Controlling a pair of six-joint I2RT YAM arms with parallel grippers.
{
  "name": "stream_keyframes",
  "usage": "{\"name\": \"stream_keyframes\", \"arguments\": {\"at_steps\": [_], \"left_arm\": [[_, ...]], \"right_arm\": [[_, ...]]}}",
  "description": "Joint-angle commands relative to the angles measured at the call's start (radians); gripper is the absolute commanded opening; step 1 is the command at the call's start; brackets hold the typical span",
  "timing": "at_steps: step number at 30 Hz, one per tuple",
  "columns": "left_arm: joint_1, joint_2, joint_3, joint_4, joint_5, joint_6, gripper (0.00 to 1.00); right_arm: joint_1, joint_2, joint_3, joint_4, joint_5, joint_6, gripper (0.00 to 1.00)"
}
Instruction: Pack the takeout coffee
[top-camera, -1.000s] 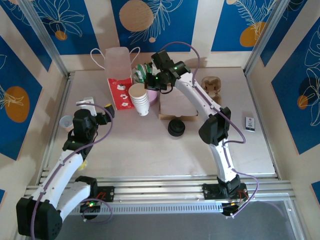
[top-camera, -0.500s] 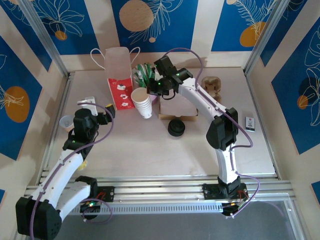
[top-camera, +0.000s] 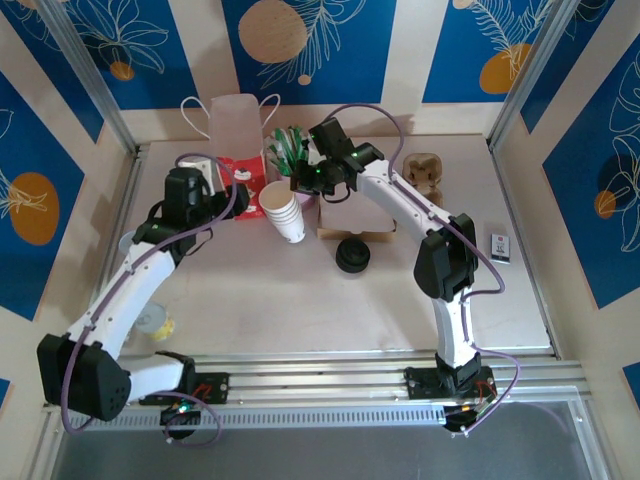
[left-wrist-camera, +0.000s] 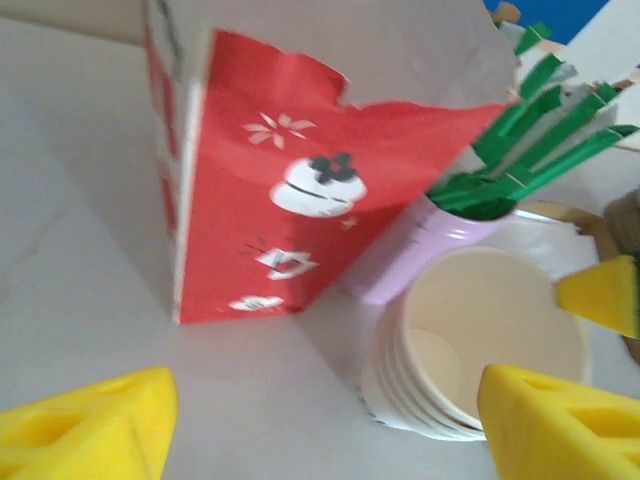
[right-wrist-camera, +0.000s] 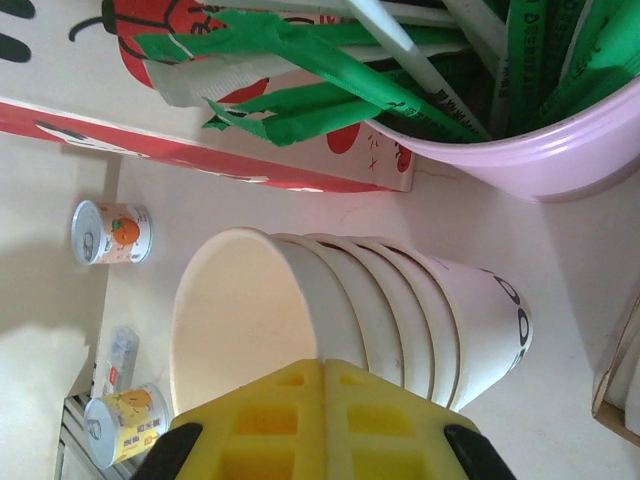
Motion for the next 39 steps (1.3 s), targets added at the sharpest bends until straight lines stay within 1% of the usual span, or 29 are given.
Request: {"name": "stream_keyframes", "arguments": {"at_steps": [1,6,9,25,28,30,35,37,39], "left_arm": [[-0.044,0.059,0.071,-0.098,0.034,-0.048,0.71],[-0.111,0.127,0.097,-0.117,0.012,-0.076,0.68],[-0.137,0.157,0.103,-0.121,0.004,-0.097,0.62],[-0.163,0.241,0.173,-0.148,-0.035,-0.132,0.34],[-0.167,0.261,0.184,-0.163,-0.032,-0.131,0.32],[-0.167,0.27,0.193,-0.182,-0.049,-0.127,0.32],[-0.169,0.283,0.221,-0.214,-0.086,-0.112,0.35],[-0.17,0.297,0.238,-0.224,-0.084,-0.112,0.33],[-0.174,0.314,0.256,-0.229,-0.084,-0.113,0.28]], "right_arm": [[0.006,-0.047,-0.014,0.044,-0.053,0.017,0.0],[0.006,-0.069,-0.059,0.082,-0.052,0.025,0.0],[0.006,-0.07,-0.074,0.088,-0.055,0.025,0.0],[0.009,-0.09,-0.134,0.137,-0.061,0.023,0.0],[0.009,-0.095,-0.141,0.143,-0.061,0.022,0.0],[0.009,-0.098,-0.151,0.15,-0.062,0.023,0.0],[0.008,-0.104,-0.16,0.155,-0.064,0.02,0.0],[0.008,-0.103,-0.161,0.157,-0.069,0.019,0.0],[0.009,-0.103,-0.163,0.161,-0.07,0.019,0.0]]}}
